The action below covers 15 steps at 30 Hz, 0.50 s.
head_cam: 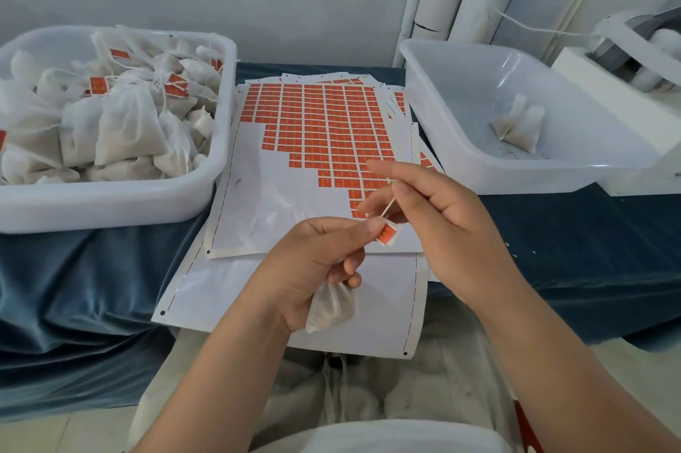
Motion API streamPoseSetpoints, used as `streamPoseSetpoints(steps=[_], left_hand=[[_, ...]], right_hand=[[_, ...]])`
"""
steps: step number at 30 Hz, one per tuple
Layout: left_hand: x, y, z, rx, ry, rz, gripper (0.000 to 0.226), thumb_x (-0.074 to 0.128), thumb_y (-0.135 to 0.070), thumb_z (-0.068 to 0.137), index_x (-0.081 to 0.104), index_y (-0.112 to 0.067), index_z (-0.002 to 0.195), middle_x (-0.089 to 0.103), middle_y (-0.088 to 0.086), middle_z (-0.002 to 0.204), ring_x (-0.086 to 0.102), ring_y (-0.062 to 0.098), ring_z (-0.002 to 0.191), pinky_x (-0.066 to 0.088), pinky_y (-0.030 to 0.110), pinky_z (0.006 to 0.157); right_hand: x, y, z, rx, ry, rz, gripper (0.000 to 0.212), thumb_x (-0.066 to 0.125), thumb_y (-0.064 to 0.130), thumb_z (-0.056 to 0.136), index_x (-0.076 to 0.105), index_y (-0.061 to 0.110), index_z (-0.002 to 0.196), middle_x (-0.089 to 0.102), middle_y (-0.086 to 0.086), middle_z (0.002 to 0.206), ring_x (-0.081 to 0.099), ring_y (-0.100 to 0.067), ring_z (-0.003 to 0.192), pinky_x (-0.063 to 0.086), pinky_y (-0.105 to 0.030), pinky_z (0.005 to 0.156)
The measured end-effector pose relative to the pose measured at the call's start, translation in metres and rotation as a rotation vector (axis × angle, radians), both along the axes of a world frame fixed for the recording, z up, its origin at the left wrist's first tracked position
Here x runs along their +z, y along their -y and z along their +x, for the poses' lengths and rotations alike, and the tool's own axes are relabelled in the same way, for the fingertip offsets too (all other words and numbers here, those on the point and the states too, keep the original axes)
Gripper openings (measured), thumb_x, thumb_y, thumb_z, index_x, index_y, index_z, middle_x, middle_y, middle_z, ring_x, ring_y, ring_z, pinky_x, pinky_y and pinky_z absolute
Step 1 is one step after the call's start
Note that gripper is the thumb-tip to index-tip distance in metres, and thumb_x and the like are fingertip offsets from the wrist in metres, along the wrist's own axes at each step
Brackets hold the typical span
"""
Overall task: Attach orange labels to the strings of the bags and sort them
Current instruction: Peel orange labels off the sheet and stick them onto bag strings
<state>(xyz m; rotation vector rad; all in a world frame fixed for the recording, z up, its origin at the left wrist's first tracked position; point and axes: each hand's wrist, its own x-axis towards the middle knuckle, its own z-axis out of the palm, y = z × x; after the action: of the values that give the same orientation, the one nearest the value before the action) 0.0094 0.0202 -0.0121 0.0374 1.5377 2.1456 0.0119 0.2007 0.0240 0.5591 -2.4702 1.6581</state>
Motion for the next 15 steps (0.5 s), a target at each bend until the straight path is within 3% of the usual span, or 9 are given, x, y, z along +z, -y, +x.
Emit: streamPoseSetpoints(steps=[3,6,10,15], left_hand=[[0.0013,-0.0014,0.0013,0.033,-0.034,-0.051,0.033,0.089,-0.052,0.068,0.073,-0.024,0.059,0.052,-0.002,0.054,0.048,0.008,0.047,0.052,0.022,0.059],[0.0022,-0.0031,0.0026,0.087,-0.074,-0.102,0.027,0.084,-0.048,0.066,0.08,-0.021,0.069,0.058,-0.002,0.057,0.053,0.006,0.05,0.051,0.02,0.058],[0.0013,-0.0069,0.0019,0.123,-0.154,-0.202,0.011,0.082,-0.037,0.081,0.086,-0.026,0.082,0.077,-0.008,0.081,0.064,-0.001,0.065,0.051,0.016,0.062],[-0.0001,-0.0096,0.0043,0.163,-0.21,-0.231,0.009,0.078,-0.03,0.092,0.086,-0.033,0.093,0.081,-0.007,0.093,0.069,0.003,0.074,0.051,0.015,0.062]], right_hand=[[-0.0008,0.0001,-0.0009,-0.016,-0.001,0.027,0.031,0.043,0.021,0.113,0.063,0.039,0.128,0.075,0.02,0.101,0.07,-0.003,0.106,0.049,-0.005,0.086],[-0.0009,0.0002,-0.0015,-0.02,-0.009,0.048,0.032,0.043,0.021,0.113,0.062,0.043,0.126,0.075,0.02,0.101,0.07,-0.004,0.105,0.049,-0.006,0.085],[-0.0022,0.0015,-0.0023,-0.025,-0.015,0.076,0.032,0.043,0.021,0.113,0.061,0.044,0.125,0.075,0.021,0.104,0.071,-0.004,0.104,0.049,-0.006,0.086],[-0.003,0.0,-0.0029,-0.01,0.01,0.093,0.029,0.044,0.023,0.113,0.064,0.039,0.127,0.076,0.021,0.109,0.069,0.0,0.109,0.045,-0.003,0.09]])
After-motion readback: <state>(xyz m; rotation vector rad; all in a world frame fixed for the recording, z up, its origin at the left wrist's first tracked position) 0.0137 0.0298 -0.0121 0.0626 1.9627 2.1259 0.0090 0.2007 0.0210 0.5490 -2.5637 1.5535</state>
